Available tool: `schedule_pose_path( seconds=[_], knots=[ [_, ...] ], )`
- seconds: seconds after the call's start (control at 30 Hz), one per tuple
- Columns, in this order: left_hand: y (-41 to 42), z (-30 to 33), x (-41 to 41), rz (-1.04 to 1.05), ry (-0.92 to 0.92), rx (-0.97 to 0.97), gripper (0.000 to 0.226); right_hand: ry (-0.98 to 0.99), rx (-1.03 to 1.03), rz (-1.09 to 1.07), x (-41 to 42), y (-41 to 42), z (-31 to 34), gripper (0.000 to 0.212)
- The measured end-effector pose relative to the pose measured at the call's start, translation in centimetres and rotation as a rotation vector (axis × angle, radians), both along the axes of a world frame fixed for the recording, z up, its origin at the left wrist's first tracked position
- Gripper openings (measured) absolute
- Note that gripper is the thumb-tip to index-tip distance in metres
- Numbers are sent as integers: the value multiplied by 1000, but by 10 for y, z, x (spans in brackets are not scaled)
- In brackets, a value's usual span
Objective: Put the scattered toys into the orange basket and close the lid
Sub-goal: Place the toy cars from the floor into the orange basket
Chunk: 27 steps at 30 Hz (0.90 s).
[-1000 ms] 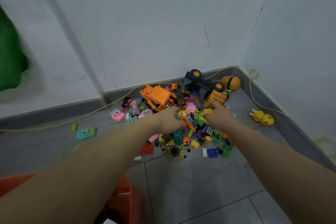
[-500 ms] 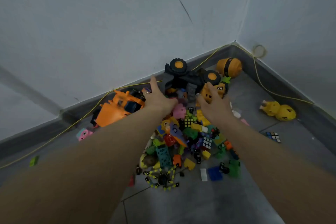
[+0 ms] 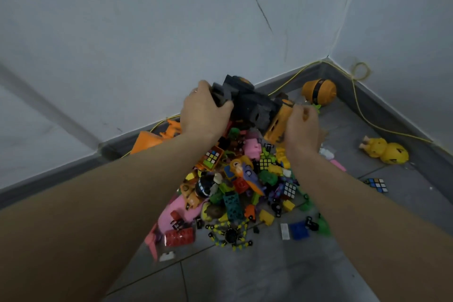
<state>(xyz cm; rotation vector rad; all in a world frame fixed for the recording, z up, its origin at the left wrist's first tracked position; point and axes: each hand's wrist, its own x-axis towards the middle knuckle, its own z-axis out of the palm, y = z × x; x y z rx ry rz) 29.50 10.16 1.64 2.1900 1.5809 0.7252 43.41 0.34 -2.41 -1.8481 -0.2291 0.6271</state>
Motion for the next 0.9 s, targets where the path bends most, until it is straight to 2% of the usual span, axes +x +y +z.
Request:
schedule_pose_path(
  seconds=[0.1,0.17,0.3,0.4,0.47,0.53,0.63,0.7,0.8,0.9],
  knots=[
    [-8,41,-11,53,11,105,32,20,-7,6,-18,-6,25,41],
    [-14,77,-22,45,28,170,32,30,52,-18,-35,-13,46,37],
    [-30,170,-58,74,11,221,32,-106,187,-52,-56,-33,110,32],
    [-44,228,-109,84,-81,205,31,36,287,24,-78,-37,164,47],
    [-57,253,-160,119,-142,168,33,148,279,132,-97,-36,180,66],
    [-70,266,-211,174,-201,93,39,174,288,287,-120,-35,191,72],
    [-88,273,-284,230,-226,-85,30,206,284,558,-192,-61,235,58],
    [-101,273,-330,269,-191,-209,21,209,263,724,-228,-67,240,59],
    [-124,264,-394,327,-67,-401,19,184,141,1013,-282,-92,231,56],
    [-146,234,-446,353,43,-554,21,287,-22,1213,-331,-117,197,49]
  ],
)
